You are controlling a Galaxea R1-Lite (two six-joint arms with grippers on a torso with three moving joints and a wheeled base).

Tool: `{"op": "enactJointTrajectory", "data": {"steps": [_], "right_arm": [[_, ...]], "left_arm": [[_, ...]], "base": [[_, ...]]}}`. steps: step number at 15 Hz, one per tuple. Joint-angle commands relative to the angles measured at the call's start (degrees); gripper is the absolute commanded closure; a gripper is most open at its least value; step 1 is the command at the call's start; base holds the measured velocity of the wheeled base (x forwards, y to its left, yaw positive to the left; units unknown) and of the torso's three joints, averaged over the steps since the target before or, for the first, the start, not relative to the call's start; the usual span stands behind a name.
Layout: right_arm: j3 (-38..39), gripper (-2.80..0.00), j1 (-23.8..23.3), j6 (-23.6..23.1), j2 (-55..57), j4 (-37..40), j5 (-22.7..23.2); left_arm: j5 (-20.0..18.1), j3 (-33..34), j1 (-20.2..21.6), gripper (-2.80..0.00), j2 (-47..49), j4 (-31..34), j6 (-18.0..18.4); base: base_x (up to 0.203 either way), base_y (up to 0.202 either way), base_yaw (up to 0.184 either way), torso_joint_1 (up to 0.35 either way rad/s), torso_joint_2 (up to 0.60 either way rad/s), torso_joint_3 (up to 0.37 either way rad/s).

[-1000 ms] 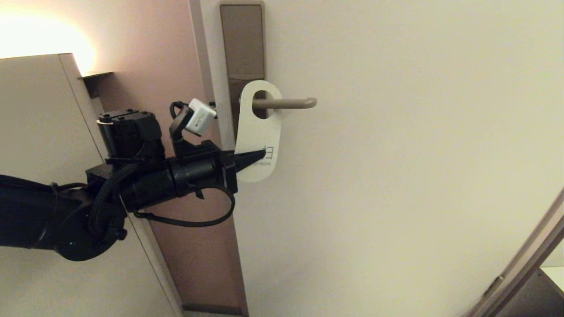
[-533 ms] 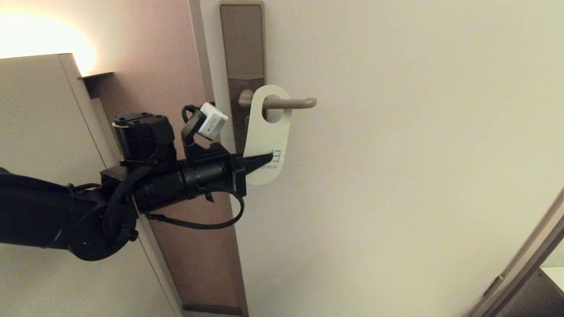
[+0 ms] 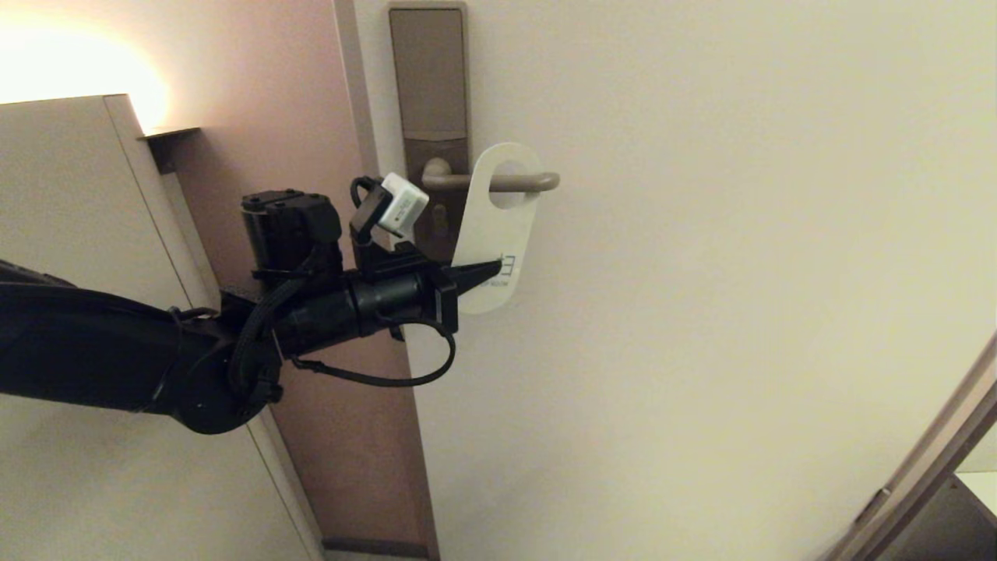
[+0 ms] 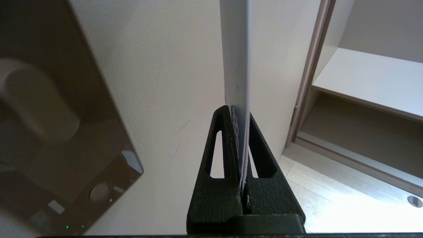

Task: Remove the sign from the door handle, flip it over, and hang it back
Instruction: Take down the sign

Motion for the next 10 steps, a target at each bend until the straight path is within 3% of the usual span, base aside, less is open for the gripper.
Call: {"op": "enactJointTrajectory", "data": {"steps": [1,10], "right_arm": [[0.0,0.0,0.0,0.0,0.1,0.0,0.0],[0.0,0.0,0.0,0.0,0.1,0.0,0.0]], "left_arm": [[-0.2,-1.2,-0.4,0.0,1.5,-0.2,0.0],[-0.1,-9.2,-1.7,0.0,4.9,3.7,0.0]], "base": [[0.0,0.0,0.0,0.0,0.0,0.0],[0.0,0.0,0.0,0.0,0.0,0.0]]}}
